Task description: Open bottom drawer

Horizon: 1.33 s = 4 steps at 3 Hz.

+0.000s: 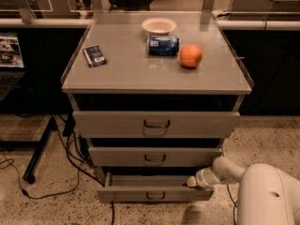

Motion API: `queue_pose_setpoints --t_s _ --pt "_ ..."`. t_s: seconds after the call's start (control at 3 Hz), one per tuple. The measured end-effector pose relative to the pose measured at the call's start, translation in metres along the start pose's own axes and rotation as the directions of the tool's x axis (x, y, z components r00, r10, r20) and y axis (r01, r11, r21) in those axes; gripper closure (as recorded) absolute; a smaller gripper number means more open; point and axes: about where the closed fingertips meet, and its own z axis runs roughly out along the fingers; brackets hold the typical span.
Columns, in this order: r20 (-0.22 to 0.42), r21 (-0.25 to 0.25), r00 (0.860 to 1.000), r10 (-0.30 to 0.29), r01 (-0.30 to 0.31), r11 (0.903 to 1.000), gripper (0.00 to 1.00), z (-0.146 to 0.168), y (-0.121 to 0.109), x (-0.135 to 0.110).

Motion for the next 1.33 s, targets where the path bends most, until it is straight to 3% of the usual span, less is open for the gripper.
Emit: queue_pose_setpoints --t_s 0.67,1.0,1.33 --pt "-0.178 -0.065 0.981 0.076 -0.089 0.9939 1.00 -0.033 -0.042 0.032" --pt "-0.261 -0.148 0.962 0.081 -0.123 0.9814 1.00 -0.063 -0.039 0.057" --pt "-0.326 -0.198 0.943 0.067 -0.137 0.9707 1.00 -0.069 -0.024 0.072"
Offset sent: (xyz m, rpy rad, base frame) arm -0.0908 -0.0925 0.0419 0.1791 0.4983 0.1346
